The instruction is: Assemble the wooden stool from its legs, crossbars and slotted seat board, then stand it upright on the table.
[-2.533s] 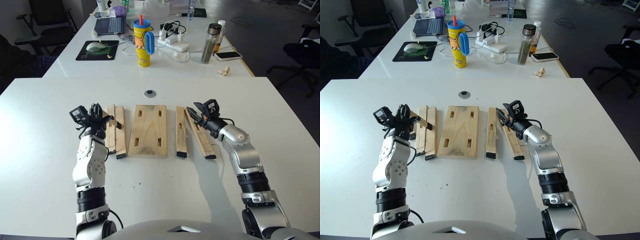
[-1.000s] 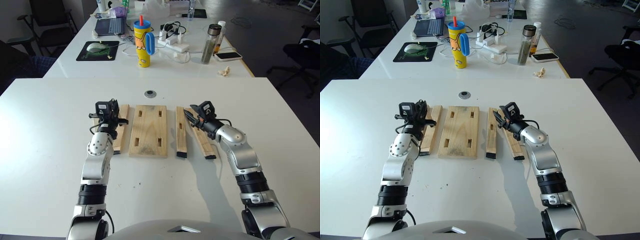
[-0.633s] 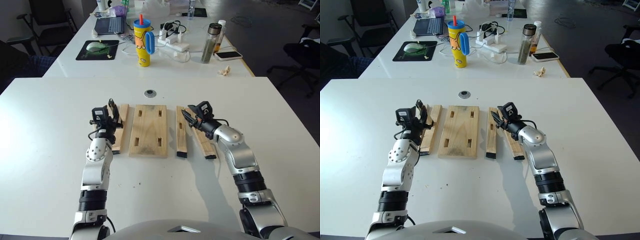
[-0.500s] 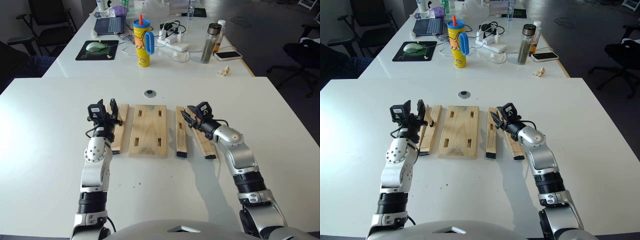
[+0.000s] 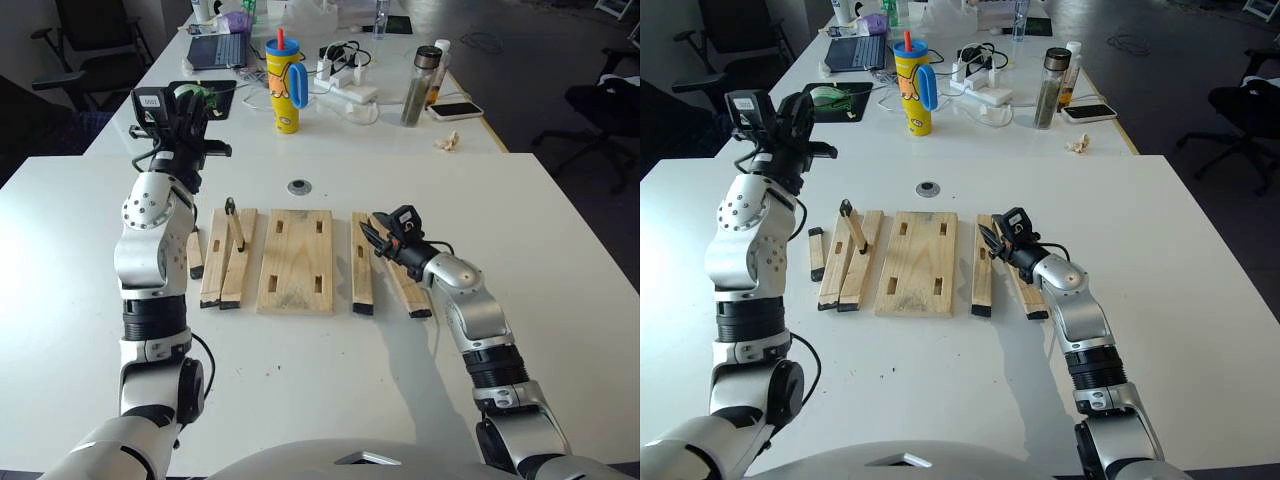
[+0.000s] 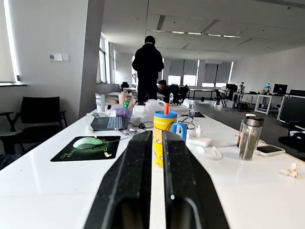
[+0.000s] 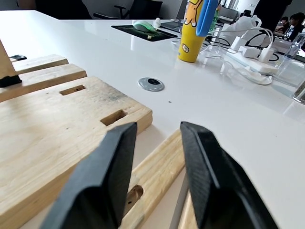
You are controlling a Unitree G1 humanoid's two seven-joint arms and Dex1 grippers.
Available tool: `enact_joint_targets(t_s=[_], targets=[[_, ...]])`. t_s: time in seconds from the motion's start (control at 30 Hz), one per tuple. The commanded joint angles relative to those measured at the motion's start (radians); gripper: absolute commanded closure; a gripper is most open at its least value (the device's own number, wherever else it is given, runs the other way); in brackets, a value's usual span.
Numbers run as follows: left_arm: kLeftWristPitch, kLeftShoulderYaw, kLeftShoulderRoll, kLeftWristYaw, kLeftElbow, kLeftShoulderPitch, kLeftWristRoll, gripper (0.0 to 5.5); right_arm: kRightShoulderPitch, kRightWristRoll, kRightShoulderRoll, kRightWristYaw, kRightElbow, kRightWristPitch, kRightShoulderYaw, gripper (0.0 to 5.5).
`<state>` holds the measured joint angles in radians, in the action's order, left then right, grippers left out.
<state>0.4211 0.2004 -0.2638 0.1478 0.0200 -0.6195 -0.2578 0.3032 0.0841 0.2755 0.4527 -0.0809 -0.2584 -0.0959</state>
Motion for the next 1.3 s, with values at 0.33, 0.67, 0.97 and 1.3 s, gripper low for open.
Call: enact_joint_targets(t_s=[0.33,0.67,0.97,1.3], targets=[[0.056,-0.013,0.018,0.049,0.015,-0.031,-0.051,5.48,-0.001,-0.010,-0.019,-0.018,0.002,0.006,-0.008,3.82],[0.028,-0.165,0.011,0.020,0.095,0.156,0.125,5.48,-0.002,-0.009,-0.021,-0.022,0.005,0.005,-0.009,3.82],[0.011,-0.132,0.041,0.024,0.124,0.136,0.101,5.48,0.018,-0.014,-0.014,-0.018,-0.015,0.004,-0.011,3.82],[-0.053,-0.061,0.015,0.000,0.038,0.036,0.089,5.48,0.015,-0.015,-0.024,-0.027,-0.016,0.010,-0.006,3.82]])
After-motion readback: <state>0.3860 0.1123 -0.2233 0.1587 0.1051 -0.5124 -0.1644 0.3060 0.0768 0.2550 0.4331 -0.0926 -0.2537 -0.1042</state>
